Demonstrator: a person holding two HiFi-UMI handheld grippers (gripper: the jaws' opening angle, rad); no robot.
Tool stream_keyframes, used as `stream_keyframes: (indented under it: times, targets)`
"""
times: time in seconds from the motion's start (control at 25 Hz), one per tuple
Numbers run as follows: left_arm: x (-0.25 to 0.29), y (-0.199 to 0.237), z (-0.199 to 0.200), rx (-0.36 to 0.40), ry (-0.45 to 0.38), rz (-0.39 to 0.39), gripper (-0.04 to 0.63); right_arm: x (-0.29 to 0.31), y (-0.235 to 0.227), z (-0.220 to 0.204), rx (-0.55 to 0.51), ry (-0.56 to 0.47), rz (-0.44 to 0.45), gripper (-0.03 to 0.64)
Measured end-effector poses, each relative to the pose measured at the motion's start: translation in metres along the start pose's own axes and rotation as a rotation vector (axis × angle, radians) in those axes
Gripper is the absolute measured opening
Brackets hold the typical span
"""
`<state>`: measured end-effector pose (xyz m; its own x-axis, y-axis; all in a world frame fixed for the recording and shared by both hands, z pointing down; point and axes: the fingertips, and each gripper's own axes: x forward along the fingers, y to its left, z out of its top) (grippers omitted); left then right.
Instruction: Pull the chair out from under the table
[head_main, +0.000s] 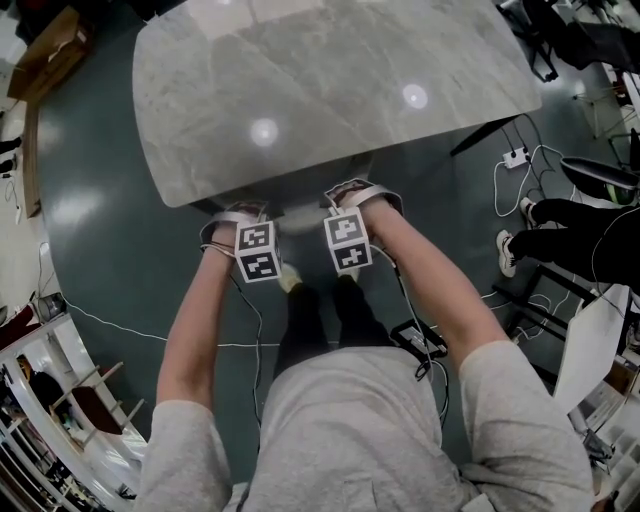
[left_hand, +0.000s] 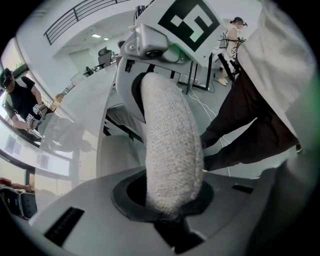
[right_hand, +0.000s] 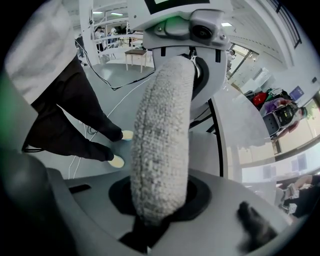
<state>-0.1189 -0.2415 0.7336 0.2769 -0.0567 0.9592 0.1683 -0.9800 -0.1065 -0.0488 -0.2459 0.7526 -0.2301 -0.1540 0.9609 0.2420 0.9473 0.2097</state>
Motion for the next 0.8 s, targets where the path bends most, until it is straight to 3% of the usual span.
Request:
stream_keyframes:
  times: [0.8]
  targets:
    - [-0.001, -0.034, 0.017, -0.069, -0.005, -0.009, 0.076, -0.009, 0.035, 0.0, -0.026, 0.002, 0.079, 0.077]
